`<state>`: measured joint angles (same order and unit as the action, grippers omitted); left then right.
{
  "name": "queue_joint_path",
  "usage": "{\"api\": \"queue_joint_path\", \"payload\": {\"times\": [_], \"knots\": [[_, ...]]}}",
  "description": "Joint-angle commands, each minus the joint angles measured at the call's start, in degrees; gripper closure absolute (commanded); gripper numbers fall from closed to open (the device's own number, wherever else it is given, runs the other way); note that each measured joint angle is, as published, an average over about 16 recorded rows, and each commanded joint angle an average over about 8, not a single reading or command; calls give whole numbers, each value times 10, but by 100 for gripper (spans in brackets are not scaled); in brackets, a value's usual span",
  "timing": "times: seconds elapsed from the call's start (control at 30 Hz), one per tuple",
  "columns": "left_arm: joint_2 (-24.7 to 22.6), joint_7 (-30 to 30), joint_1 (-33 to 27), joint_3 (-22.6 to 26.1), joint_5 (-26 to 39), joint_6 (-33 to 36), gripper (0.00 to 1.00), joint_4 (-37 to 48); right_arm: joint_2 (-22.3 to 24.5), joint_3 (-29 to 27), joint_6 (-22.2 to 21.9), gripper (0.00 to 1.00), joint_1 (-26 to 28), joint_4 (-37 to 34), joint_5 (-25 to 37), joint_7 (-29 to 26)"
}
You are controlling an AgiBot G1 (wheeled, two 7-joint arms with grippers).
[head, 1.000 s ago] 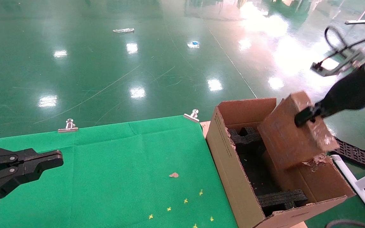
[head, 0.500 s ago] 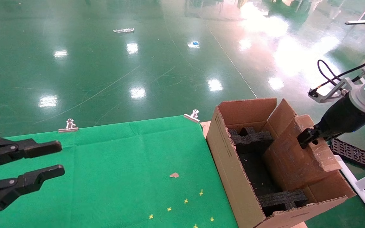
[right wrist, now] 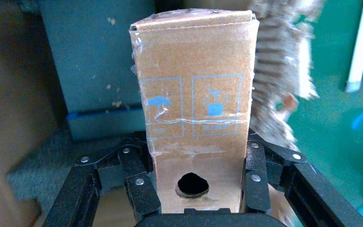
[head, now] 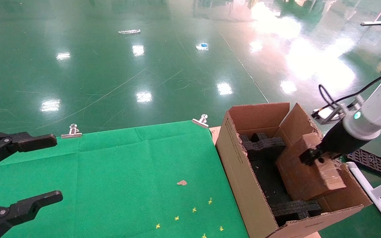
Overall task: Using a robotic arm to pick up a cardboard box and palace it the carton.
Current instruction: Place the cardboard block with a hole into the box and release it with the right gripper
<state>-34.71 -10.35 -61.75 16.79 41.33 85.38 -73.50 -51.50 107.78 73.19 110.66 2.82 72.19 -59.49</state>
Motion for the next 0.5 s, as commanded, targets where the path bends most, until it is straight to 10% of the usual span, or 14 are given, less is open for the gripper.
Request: {"api": "queue_joint_path", "payload": {"times": [0.03,0.4,0.5], "knots": [[0,0,0,0,0,0,0,0,-3,-4,-20,100,-19,-5,-6,-2],[0,0,0,0,0,0,0,0,0,-39,-64,98,-86,-4,-58,19],[0,0,0,1,0,0,0,0,0,-40,-59,66,-89,-5,-60,27]]}}
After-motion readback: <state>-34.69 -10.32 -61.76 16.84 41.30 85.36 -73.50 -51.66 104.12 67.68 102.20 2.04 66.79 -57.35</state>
